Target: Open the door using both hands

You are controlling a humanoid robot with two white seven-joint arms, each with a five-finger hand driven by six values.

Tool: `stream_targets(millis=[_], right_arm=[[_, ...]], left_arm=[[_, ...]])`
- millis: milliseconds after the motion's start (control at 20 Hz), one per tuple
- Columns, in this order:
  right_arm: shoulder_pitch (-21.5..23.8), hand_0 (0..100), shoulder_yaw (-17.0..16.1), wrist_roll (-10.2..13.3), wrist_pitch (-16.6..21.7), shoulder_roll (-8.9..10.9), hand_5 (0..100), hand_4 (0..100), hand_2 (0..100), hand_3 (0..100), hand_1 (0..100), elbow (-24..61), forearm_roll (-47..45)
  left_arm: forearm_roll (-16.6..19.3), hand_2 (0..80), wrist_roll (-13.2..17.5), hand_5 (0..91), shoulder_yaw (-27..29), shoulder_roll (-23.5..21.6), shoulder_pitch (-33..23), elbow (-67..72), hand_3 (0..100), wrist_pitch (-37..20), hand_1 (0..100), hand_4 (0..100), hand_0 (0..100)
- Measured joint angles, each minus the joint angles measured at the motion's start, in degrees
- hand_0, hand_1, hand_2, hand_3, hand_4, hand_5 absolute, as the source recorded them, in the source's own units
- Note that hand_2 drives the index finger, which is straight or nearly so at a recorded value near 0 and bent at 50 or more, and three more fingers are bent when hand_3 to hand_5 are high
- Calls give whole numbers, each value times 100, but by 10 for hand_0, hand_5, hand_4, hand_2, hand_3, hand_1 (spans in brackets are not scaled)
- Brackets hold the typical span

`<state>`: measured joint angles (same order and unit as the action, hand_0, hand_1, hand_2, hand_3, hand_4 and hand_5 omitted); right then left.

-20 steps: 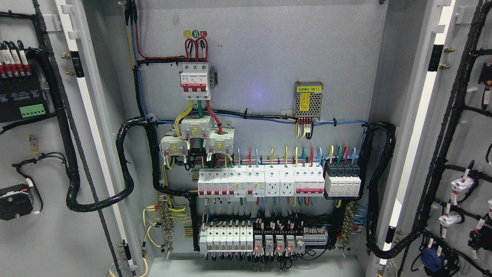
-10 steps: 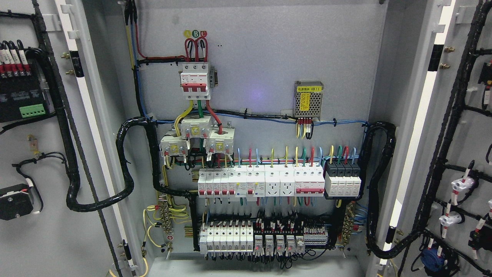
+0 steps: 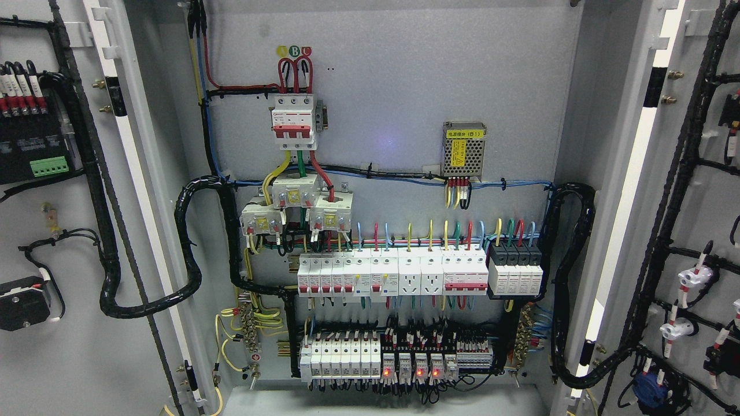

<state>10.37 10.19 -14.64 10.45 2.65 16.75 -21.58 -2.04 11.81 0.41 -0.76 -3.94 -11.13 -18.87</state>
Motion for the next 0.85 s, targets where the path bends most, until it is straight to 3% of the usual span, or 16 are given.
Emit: stream_targets(millis=[250,451,551,852], right_arm=[[-22,100,-44,388,-290,-96,0,0,0,0,131,-371,532],[-24,100,-66,1011,-326,-146,0,0,0,0,131,-495,742],[-24,100,-69,1197,-327,-165,0,0,0,0,131,-496,814],[-12,100,-82,1363,-343,-208,0,0,0,0,131,-499,1125]], left_arm=[[-9,0,-27,0,-14,110,10,260,0,1216,556,0,120],[42,0,-130,0,-23,175,14,398,0,1908,556,0,120],[91,0,-250,0,-25,198,15,452,0,2092,556,0,120],[166,0,-355,0,-32,235,16,562,0,2218,556,0,120]])
